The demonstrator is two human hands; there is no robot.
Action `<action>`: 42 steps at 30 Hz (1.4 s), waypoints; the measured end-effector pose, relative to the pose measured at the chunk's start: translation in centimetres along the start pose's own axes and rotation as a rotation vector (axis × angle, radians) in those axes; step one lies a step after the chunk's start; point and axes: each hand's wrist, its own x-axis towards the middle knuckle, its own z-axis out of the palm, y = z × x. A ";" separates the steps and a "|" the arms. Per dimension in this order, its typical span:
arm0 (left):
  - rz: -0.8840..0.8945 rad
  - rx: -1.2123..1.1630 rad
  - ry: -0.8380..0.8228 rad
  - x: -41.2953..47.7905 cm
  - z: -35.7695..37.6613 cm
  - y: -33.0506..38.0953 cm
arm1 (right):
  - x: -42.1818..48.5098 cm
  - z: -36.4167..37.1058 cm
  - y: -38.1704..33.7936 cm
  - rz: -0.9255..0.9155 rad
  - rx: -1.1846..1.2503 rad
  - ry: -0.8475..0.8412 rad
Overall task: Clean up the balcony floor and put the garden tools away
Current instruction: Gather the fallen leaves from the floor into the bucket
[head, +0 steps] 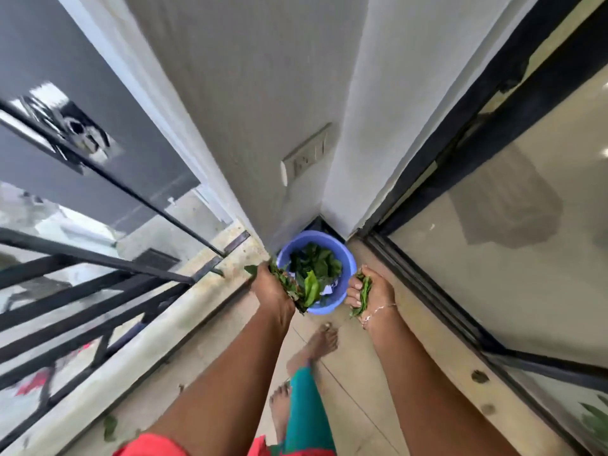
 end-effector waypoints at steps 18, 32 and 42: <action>0.838 2.019 -0.473 29.5 -0.6 -14.3 | 31.6 -6.2 7.2 -0.515 -1.428 0.239; 1.086 2.171 -0.584 8.2 0.6 -5.1 | 7.1 -5.3 1.7 -0.764 -1.889 0.282; 1.225 2.221 -0.908 -17.7 -2.7 -5.3 | -21.5 -12.8 2.0 -0.895 -1.653 0.791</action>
